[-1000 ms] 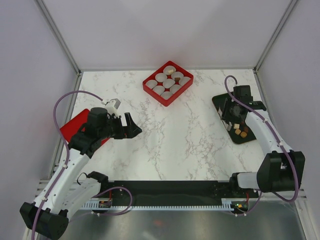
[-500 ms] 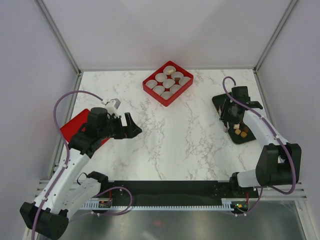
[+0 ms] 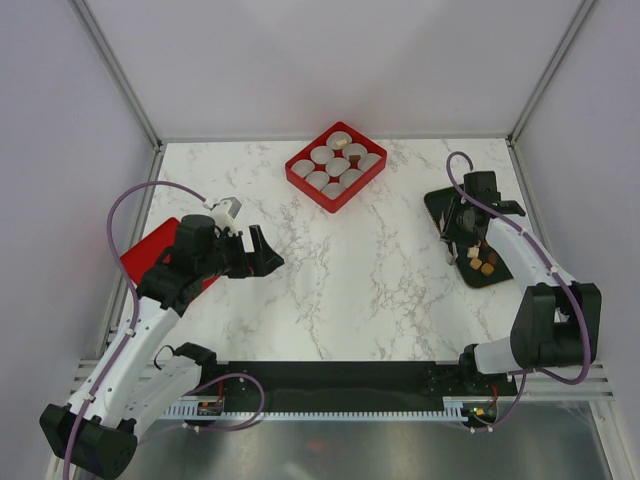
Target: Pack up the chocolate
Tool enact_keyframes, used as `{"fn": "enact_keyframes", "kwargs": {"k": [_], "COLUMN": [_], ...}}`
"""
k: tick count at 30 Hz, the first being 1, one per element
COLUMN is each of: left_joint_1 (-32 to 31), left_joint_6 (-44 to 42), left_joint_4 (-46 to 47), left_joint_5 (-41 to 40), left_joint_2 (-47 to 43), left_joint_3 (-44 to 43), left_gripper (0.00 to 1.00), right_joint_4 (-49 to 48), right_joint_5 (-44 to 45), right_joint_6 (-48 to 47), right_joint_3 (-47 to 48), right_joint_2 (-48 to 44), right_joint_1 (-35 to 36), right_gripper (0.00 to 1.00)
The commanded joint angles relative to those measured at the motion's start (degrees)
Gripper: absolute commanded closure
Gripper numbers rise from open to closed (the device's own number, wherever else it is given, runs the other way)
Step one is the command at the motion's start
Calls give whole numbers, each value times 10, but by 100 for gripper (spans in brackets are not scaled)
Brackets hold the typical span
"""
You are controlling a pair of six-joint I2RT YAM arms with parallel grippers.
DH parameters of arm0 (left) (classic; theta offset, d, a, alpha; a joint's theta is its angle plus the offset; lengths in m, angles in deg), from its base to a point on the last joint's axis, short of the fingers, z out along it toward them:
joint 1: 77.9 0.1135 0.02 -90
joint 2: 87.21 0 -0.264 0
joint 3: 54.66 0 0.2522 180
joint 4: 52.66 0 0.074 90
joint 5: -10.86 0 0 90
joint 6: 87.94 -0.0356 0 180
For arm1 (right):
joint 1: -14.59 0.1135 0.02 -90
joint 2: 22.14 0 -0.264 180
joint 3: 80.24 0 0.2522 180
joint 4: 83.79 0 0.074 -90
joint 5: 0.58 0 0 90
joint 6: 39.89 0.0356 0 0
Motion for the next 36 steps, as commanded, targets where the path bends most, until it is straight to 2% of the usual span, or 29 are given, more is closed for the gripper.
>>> {"fn": "enact_keyframes", "kwargs": {"k": [1, 12, 17, 26, 30, 36], "left_joint_1": [0, 1, 1, 1, 1, 1], "left_joint_6": [-24, -24, -24, -24, -24, -24], "left_joint_4": [21, 21, 22, 22, 22, 21], "left_joint_5": [16, 14, 14, 10, 11, 11], "left_joint_2": [1, -2, -1, -2, -2, -3], "left_joint_3": [-1, 0, 0, 1, 1, 2], "left_gripper": [0, 0, 0, 0, 0, 0], "right_joint_4": [4, 18, -6, -38, -62, -85], "right_joint_5": [15, -7, -35, 1, 17, 38], "right_joint_6": [1, 18, 37, 53, 55, 52], "right_joint_3": [39, 104, 169, 334, 384, 408], "right_joint_2": [-22, -7, 25, 172, 239, 290], "right_joint_1": [-4, -3, 37, 159, 176, 186], "right_gripper": [63, 66, 66, 67, 66, 66]}}
